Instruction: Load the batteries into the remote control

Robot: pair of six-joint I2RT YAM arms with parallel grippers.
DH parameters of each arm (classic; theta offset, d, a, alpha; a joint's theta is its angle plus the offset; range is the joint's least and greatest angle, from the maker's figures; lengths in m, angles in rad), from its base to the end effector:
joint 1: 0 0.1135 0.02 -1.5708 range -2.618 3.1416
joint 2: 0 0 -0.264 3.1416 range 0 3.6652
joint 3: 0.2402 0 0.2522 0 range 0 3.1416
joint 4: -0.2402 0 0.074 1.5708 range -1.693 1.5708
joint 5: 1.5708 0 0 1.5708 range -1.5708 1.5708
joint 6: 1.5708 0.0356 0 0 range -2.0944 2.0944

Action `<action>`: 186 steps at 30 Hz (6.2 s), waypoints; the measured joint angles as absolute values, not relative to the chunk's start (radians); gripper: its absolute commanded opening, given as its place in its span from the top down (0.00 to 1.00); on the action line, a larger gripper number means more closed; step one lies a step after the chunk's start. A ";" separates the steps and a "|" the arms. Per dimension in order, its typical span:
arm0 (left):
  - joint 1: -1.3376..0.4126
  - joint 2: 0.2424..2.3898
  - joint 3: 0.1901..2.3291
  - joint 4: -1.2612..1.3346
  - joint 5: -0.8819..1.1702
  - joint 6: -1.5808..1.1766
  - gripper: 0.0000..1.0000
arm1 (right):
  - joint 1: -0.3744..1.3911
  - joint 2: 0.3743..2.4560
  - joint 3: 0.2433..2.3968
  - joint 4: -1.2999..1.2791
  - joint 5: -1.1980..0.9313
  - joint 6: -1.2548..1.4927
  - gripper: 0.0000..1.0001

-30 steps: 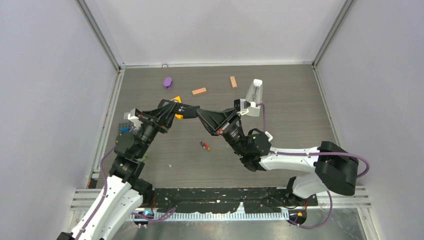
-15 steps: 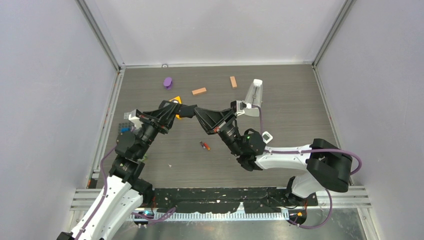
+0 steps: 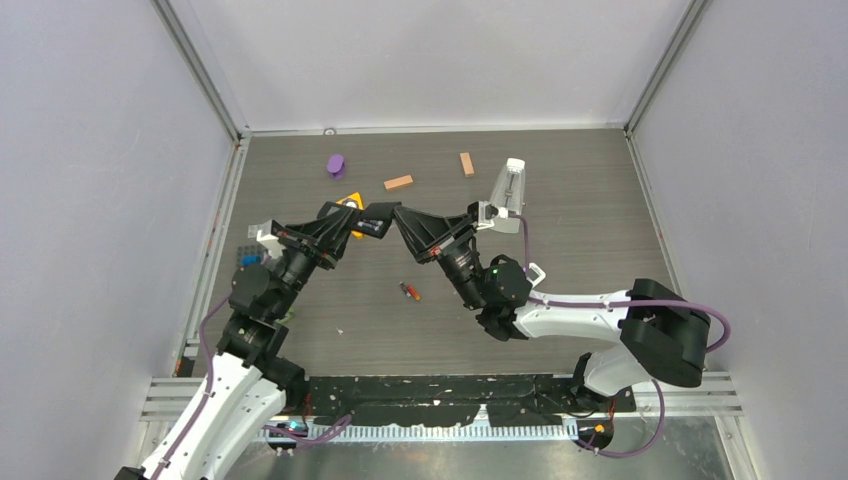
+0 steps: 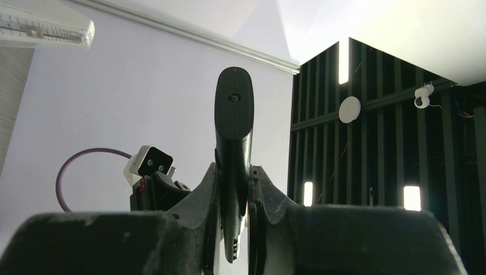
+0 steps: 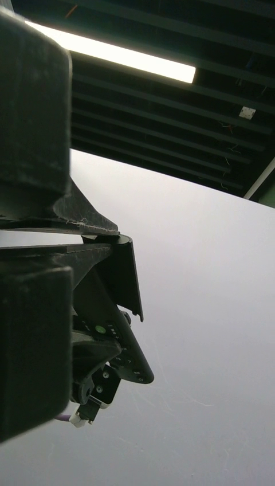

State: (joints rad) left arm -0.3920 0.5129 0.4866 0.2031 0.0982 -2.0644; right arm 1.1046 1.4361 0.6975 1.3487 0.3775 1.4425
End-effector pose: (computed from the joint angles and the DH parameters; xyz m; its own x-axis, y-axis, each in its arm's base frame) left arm 0.1319 -0.0583 0.3158 -0.4904 -0.7456 0.4512 -0.0793 -0.4774 -0.8751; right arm 0.1438 0.2566 0.3159 -0.6559 0.7475 0.1046 -0.3443 -0.4196 0.8399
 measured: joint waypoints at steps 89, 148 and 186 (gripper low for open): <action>-0.393 0.512 0.523 0.123 0.087 -2.065 1.00 | 1.100 1.431 0.661 1.405 0.121 1.411 0.95; -0.393 0.531 0.519 0.122 0.087 -2.086 1.00 | 1.138 1.418 0.633 1.332 0.415 1.519 0.88; -0.393 0.400 0.586 -0.417 -0.205 -1.540 1.00 | 1.065 1.108 0.853 0.307 0.190 0.858 0.34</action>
State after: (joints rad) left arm -0.3931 0.3996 0.5858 -0.4168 -0.2047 -1.5398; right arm 1.0645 1.1084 0.8528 0.3073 0.1898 0.8577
